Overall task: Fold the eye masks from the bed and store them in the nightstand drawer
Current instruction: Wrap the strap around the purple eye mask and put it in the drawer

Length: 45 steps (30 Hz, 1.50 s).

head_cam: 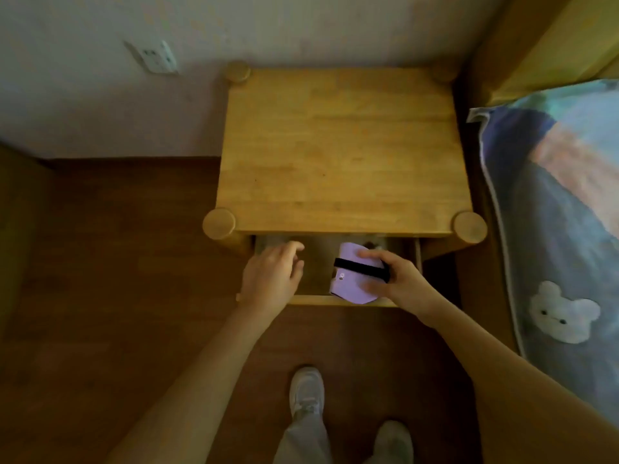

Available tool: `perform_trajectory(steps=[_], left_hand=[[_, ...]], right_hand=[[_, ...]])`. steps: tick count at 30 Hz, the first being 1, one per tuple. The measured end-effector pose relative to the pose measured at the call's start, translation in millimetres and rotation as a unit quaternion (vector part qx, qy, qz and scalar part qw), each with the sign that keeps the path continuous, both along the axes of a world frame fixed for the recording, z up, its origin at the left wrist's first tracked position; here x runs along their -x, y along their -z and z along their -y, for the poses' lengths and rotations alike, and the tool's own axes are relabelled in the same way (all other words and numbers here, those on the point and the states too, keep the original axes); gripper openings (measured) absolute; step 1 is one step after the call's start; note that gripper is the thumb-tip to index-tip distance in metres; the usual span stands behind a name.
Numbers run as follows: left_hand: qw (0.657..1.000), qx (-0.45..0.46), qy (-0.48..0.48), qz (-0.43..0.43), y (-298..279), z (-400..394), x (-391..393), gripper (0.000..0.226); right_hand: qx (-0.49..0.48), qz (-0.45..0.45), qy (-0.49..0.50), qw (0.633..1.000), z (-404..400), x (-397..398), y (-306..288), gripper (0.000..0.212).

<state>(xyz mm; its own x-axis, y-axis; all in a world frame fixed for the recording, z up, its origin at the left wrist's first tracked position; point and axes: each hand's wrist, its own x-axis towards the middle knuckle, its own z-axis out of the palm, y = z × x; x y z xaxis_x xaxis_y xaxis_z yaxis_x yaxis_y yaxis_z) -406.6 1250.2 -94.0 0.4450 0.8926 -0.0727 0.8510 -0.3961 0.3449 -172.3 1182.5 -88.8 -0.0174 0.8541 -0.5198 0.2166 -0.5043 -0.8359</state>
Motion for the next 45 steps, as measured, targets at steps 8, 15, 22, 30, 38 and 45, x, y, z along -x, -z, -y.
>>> perform_trajectory(steps=[8, 15, 22, 30, 38, 45], left_hand=[[0.995, 0.010, 0.028, -0.098, 65.3, -13.9, -6.6, 0.056], [0.993, 0.074, -0.034, -0.084, 89.2, -11.7, -7.7, 0.078], [0.996, 0.068, -0.058, -0.023, 93.9, -6.3, -5.6, 0.080], [0.996, 0.052, -0.069, -0.021, 92.0, -6.8, -4.2, 0.058], [0.997, -0.048, -0.043, -0.034, 52.6, -15.0, -10.7, 0.026], [0.995, -0.100, 0.011, -0.010, -109.8, -40.3, -42.9, 0.029]], right_hand=[[0.063, 0.065, -0.038, 0.995, -49.1, 20.8, 96.4, 0.063], [0.079, 0.100, -0.098, 0.987, -69.7, 38.1, 144.3, 0.075], [0.071, 0.325, -0.243, 0.911, -82.0, 40.6, 160.7, 0.078], [0.056, 0.444, -0.322, 0.834, -83.1, 48.5, 147.8, 0.079], [-0.023, 0.384, -0.201, 0.901, -63.1, 32.6, 64.6, 0.025], [-0.152, 0.349, -0.138, 0.915, -58.3, 8.2, -109.3, 0.021]])
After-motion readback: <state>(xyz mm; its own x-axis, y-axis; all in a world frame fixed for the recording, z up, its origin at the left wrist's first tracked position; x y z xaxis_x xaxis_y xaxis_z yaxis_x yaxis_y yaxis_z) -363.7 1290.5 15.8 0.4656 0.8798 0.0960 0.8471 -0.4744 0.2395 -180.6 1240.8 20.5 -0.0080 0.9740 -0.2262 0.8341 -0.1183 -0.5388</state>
